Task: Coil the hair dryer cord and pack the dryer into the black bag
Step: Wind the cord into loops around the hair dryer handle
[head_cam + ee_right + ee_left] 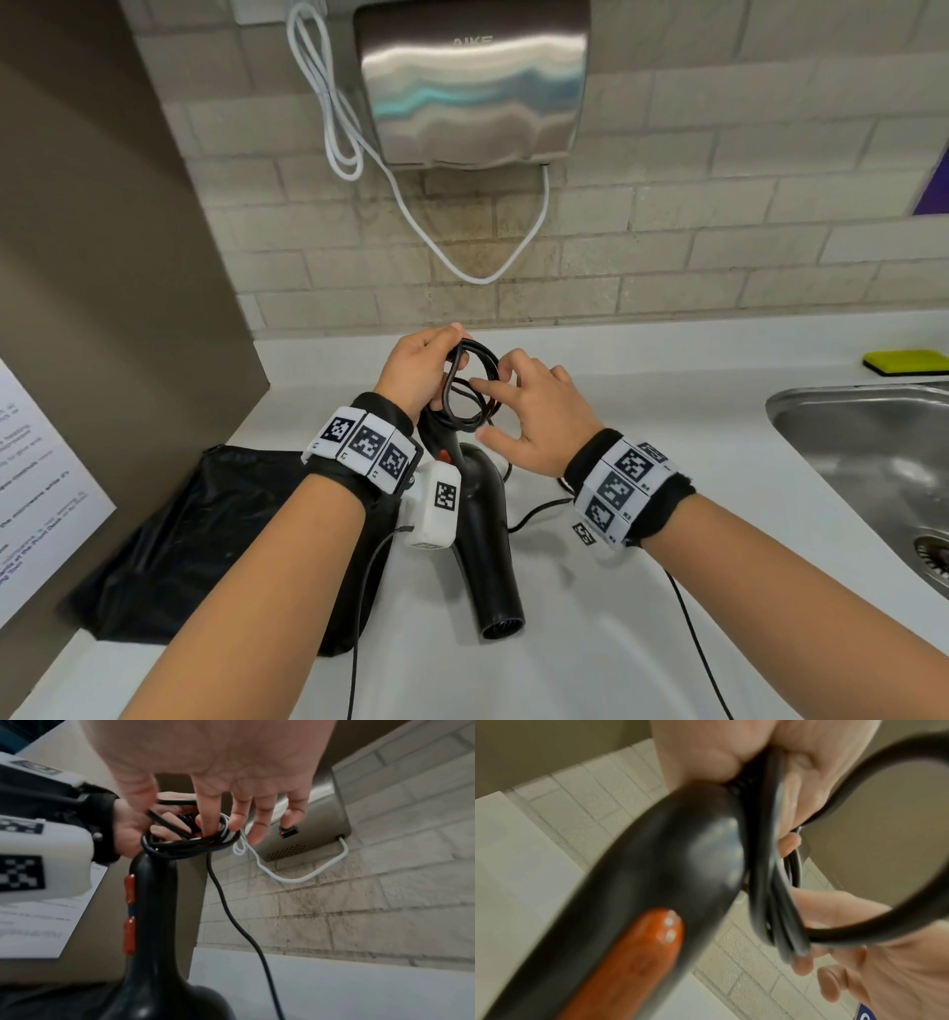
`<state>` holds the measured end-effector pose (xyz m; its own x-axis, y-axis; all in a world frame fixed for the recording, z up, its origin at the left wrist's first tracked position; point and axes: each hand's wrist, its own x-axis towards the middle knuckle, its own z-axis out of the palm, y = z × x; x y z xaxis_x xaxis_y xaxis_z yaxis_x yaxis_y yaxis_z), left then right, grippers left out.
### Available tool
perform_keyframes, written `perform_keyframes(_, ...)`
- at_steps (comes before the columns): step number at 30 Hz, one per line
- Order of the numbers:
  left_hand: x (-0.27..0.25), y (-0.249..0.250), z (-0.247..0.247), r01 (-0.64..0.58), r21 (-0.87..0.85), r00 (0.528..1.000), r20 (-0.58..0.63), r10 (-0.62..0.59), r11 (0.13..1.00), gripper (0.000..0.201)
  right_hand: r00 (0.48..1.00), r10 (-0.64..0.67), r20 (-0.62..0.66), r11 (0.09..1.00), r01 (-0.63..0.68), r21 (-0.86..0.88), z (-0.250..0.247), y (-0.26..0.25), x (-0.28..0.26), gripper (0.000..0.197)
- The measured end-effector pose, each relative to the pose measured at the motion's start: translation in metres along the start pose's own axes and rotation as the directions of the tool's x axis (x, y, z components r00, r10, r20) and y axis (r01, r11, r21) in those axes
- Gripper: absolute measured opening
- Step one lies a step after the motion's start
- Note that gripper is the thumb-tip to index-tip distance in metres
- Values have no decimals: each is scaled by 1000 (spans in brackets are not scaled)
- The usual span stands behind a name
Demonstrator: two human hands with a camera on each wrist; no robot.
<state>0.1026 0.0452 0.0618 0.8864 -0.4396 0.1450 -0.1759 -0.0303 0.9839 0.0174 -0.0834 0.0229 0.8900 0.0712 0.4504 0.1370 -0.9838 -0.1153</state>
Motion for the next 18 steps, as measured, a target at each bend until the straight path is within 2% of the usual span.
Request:
perform_keyframes(2,-1,0,-2,-2,-10,1000,5,2,1000,30,1000,-20,-21,1000,20,2,2,2,-2,78)
perform_keyframes(4,-1,0,0,-3,4,1000,20,3,1000,29,999,-2,-50,1000,4,27,2,0,-1,75)
perform_keyframes(6,-1,0,2,-6,17,1000,30,6,1000,29,993,63,-99,987,-48,151,1,-3,0,57)
perform_keyframes(8,-1,0,5,-15,36,999,34,14,999,30,974,172,-150,930,-111,349,0,-7,1,36)
perform_keyframes(9,-2,1,6,-19,46,999,41,17,999,30,958,232,-167,893,-142,428,-1,-7,2,32)
perform_keyframes(12,-5,3,9,-24,69,996,83,18,997,32,930,344,-128,791,-214,573,-3,-8,10,51)
perform_keyframes(15,-7,5,11,-24,69,990,144,14,997,28,961,274,-36,730,-183,659,-2,-2,20,84)
perform_keyframes(16,-7,5,11,-26,72,988,156,14,997,27,974,228,-7,702,-159,694,0,0,22,89)
perform_keyframes(18,-7,5,11,-30,76,986,164,17,997,28,987,156,45,619,-133,774,4,4,25,77)
